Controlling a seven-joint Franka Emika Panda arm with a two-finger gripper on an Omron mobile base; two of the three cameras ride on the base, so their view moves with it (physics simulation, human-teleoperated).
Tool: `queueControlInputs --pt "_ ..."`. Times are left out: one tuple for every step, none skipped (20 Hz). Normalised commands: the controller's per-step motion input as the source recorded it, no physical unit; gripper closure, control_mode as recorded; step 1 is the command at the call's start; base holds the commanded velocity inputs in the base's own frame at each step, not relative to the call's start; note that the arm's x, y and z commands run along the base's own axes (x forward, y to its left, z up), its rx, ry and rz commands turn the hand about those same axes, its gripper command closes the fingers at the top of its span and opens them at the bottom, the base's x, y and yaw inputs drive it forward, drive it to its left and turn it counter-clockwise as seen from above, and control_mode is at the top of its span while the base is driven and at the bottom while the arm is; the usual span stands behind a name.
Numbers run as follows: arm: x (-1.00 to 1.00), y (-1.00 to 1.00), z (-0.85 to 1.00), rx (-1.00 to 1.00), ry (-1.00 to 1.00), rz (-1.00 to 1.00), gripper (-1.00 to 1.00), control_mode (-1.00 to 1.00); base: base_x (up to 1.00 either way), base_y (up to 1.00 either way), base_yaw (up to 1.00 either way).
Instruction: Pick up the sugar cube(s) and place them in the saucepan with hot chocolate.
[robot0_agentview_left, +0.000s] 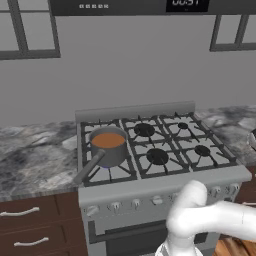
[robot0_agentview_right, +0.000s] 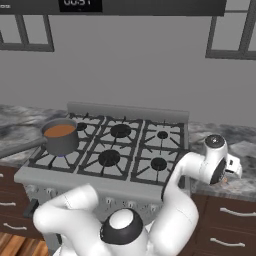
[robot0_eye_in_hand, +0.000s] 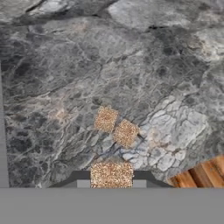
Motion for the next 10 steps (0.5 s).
queueControlInputs --pt "-0.52 0.56 0.61 -0.11 -0.27 0.0 1.0 -1.0 0.0 0.0 0.0" --pt "-0.51 0.79 0.69 -0.16 -0.25 0.0 1.0 -1.0 0.0 0.0 0.0" --pt "-0.5 0.94 0.72 -0.2 -0.25 0.0 1.0 -1.0 0.0 0.0 0.0" --pt "-0.52 1.0 0.79 -0.23 -0.23 0.0 1.0 -1.0 0.0 0.0 0.0" --pt "-0.51 1.0 0.84 -0.25 -0.21 0.0 1.0 -1.0 0.0 0.0 0.0" --pt "-0.44 1.0 0.86 -0.28 -0.19 0.03 1.0 -1.0 0.0 0.0 0.0" --pt "-0.37 1.0 0.84 -0.28 -0.16 0.04 1.0 -1.0 0.0 0.0 0.0" --pt "-0.28 1.0 0.83 -0.29 -0.14 0.04 1.0 -1.0 0.0 0.0 0.0" --pt "-0.3 1.0 0.81 -0.29 -0.1 0.05 1.0 -1.0 0.0 0.0 0.0" --pt "-0.34 1.0 0.84 -0.29 -0.05 0.05 1.0 -1.0 0.0 0.0 0.0"
